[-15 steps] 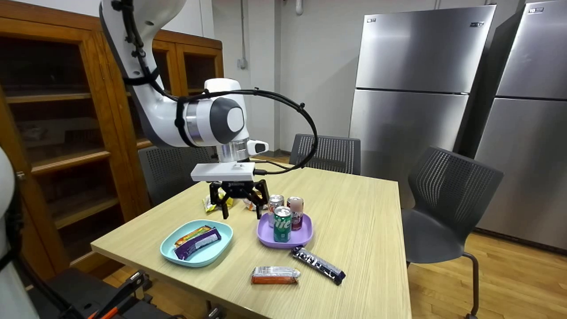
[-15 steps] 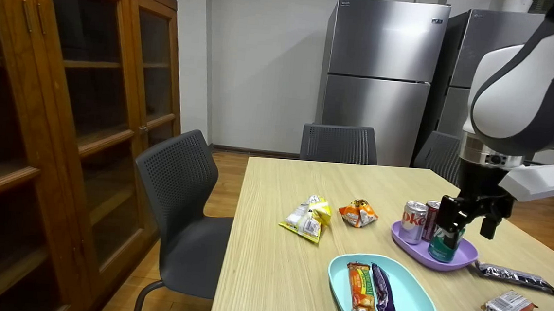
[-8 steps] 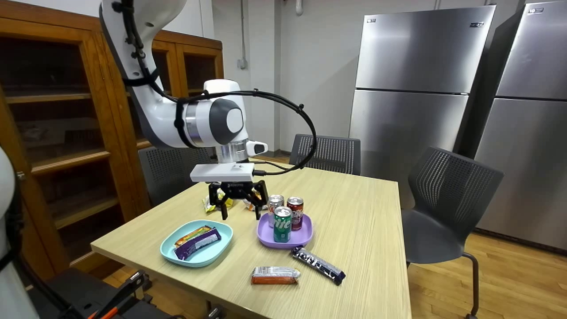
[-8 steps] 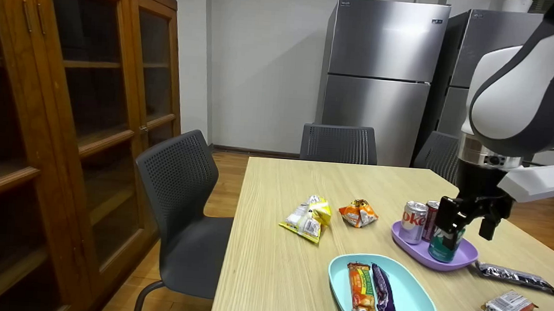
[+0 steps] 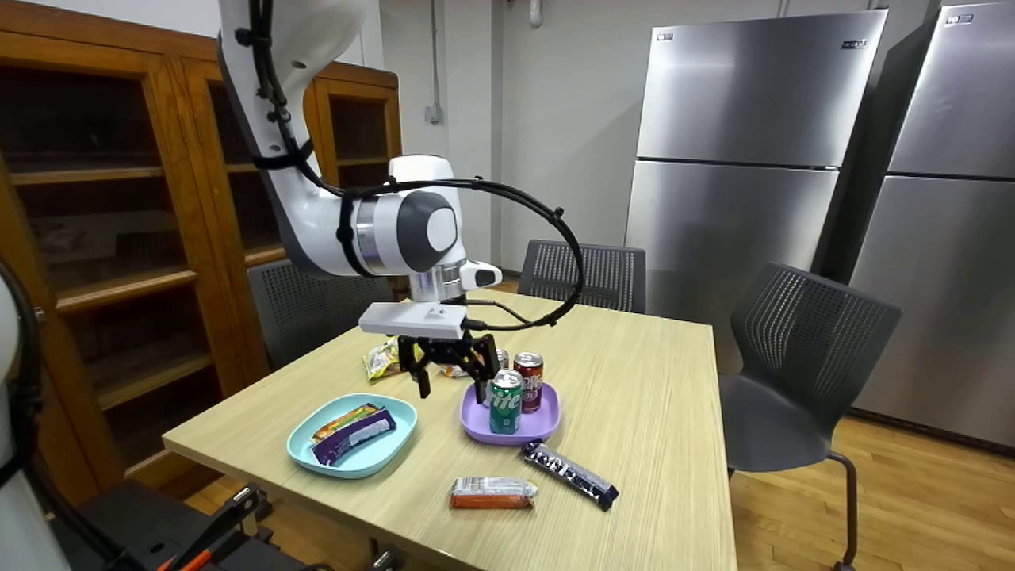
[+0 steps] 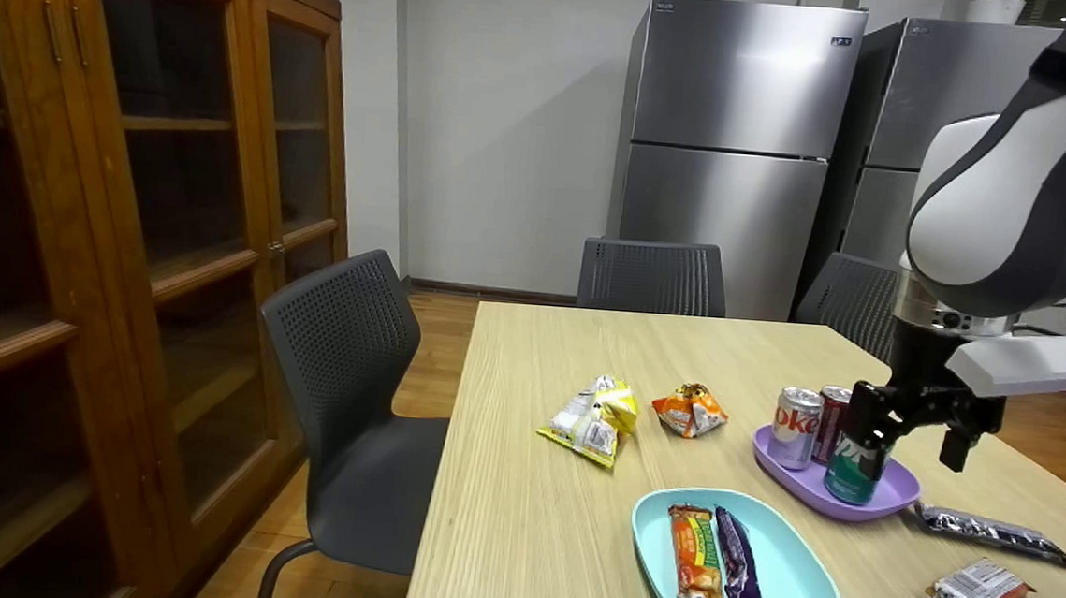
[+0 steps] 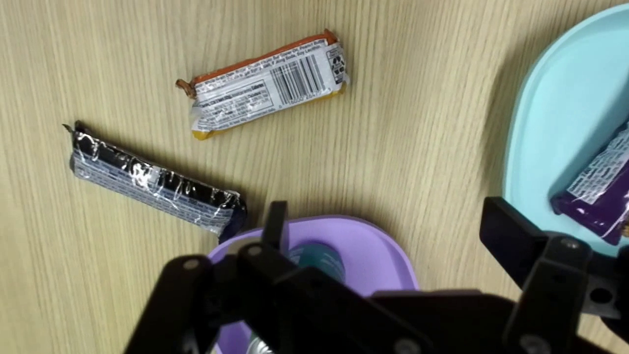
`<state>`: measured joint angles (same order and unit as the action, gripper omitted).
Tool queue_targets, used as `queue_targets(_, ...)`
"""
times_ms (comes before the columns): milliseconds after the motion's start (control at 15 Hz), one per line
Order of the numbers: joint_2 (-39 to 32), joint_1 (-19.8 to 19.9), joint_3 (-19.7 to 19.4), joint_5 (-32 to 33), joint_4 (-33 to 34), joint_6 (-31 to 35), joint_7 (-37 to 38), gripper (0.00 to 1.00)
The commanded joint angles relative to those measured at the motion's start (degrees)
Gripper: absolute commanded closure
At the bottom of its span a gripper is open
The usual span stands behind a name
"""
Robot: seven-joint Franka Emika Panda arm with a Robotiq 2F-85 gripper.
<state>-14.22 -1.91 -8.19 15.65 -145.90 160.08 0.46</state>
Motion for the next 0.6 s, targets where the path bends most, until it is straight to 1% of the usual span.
queue_targets(0,-2.5,0.2,-1.9,-0.2,2.1,1.4,5.7,0.00)
queue_targets(333,-3.2,-1.2,-6.0,0.0,2.1,1.2,14.4,0.00)
queue_targets(533,-3.4,-1.7,-7.7,-0.4,1.6,0.9,18.7,0.00)
